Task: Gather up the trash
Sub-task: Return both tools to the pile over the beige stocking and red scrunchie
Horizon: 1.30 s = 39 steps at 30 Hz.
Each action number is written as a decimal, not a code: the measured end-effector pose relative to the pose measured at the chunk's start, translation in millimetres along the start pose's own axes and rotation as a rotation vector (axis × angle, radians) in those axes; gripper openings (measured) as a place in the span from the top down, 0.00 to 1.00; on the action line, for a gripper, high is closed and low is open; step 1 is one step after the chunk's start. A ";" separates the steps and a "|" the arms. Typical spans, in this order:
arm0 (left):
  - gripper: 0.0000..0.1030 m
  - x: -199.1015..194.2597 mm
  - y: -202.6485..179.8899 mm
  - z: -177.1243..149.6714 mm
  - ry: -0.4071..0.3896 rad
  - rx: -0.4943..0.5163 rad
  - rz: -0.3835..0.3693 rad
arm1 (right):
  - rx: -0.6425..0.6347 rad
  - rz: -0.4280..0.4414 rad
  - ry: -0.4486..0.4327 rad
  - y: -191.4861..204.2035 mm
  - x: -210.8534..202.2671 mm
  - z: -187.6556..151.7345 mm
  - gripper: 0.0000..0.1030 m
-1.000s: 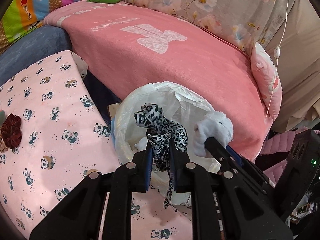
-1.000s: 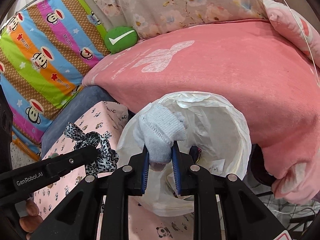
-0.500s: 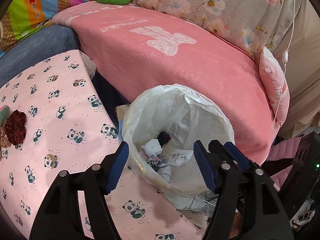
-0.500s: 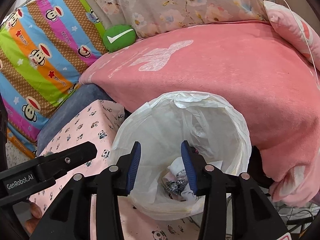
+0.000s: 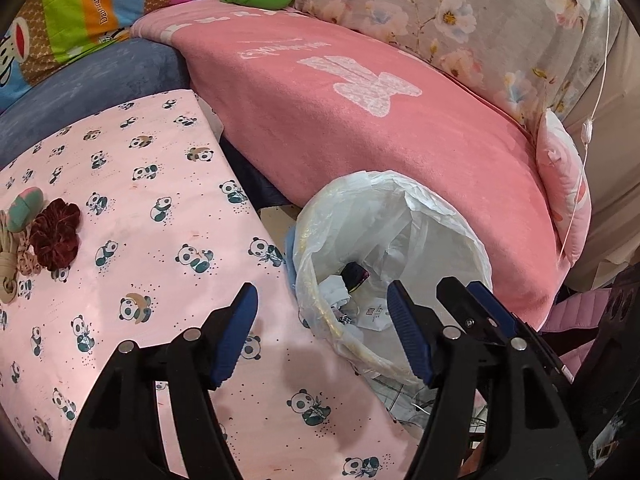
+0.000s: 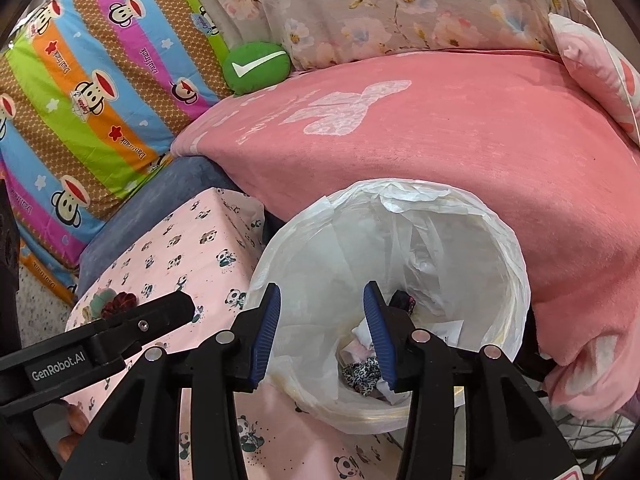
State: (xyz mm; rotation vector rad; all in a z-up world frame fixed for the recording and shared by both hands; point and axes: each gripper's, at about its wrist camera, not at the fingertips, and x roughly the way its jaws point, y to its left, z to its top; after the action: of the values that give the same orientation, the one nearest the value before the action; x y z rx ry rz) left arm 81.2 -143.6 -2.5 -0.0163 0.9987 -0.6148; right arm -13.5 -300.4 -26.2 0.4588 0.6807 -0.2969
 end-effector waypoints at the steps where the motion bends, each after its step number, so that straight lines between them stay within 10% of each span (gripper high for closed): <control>1: 0.38 -1.0 2.9 -0.3 -0.001 -0.005 0.003 | -0.005 0.002 0.001 2.8 0.0 -0.3 0.59; 39: 0.38 -61.9 212.6 -38.2 -0.069 -0.385 0.167 | -0.298 0.149 0.122 181.2 38.1 -42.1 0.58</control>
State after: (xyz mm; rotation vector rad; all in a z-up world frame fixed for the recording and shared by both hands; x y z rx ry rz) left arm 128.2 73.5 -36.3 -0.2897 1.0268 -0.2608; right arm 66.0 -128.0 -24.4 0.2416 0.7912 -0.0242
